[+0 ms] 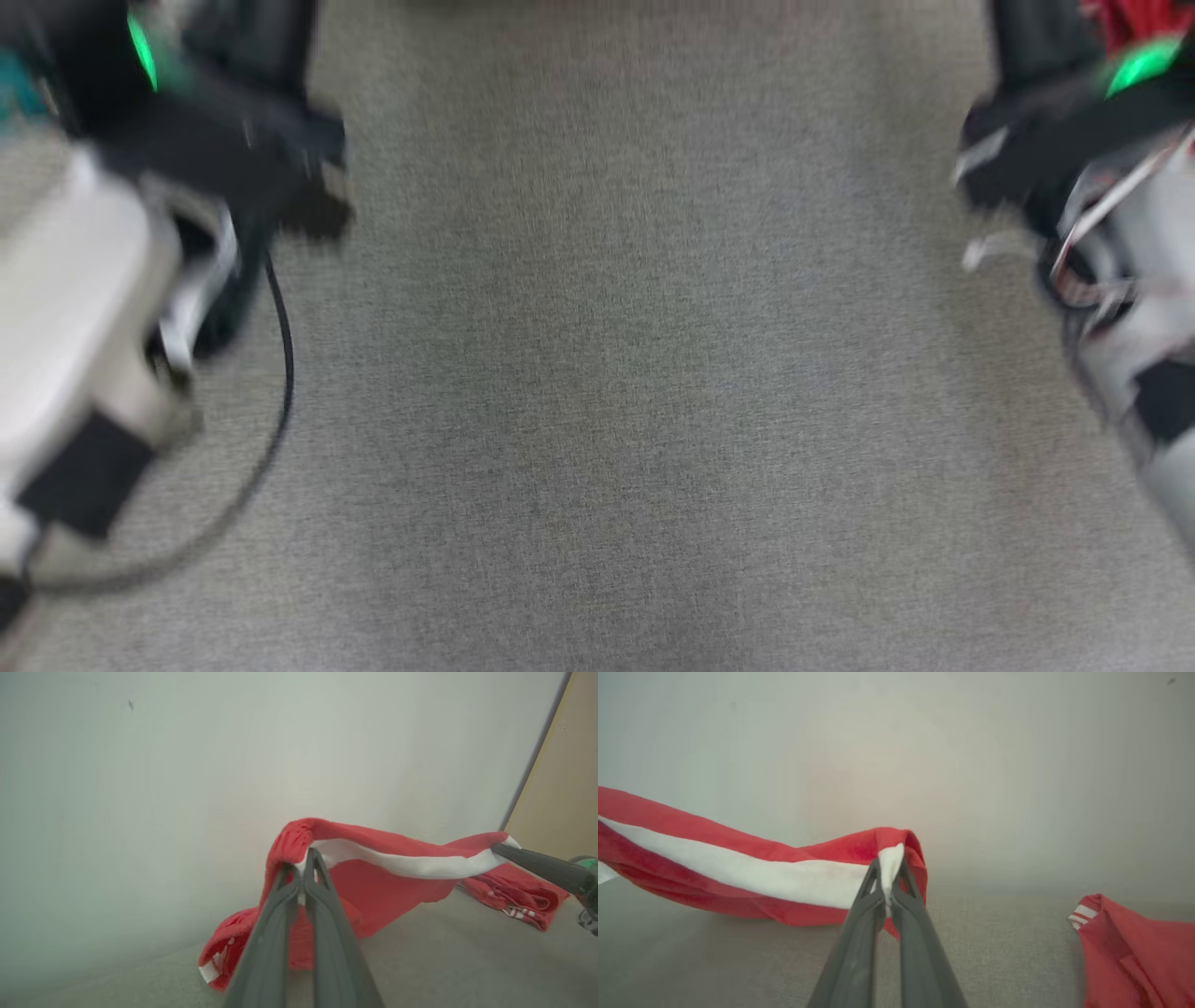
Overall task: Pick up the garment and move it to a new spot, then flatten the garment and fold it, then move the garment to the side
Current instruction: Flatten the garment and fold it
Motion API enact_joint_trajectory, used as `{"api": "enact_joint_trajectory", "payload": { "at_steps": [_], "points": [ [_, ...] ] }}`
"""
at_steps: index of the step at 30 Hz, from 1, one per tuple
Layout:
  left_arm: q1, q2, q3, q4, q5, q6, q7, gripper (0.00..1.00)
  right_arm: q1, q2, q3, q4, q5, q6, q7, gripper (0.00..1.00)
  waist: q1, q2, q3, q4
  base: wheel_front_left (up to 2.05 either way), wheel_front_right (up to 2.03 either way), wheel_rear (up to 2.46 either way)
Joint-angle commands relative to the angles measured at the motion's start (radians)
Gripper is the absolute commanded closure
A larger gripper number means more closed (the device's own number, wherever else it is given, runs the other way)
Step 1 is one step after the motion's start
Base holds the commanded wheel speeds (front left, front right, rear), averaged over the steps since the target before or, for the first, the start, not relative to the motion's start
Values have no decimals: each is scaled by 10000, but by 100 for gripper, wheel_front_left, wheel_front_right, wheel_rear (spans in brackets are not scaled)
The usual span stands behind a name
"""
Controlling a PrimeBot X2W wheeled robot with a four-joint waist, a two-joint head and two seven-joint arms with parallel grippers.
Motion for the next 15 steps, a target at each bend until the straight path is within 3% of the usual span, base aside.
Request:
{"api": "enact_joint_trajectory", "payload": {
  "at_steps": [1,7,15],
  "points": [
    [463,35,75,-186,109,64,-24,100,346,-36,44,-137,-80,-33,21,100,3,2,-414,15,0,0,0],
    [3181,214,696,-1417,801,249,-27,100,2311,141,101,-1006,-493,-33,211,100,3,2,-1132,-192,0,0,0],
    [6468,-229,1640,-2075,1510,34,-26,100,4915,1,-244,-1895,-529,-33,599,100,3,2,-2115,-231,0,0,0]
  ]
}}
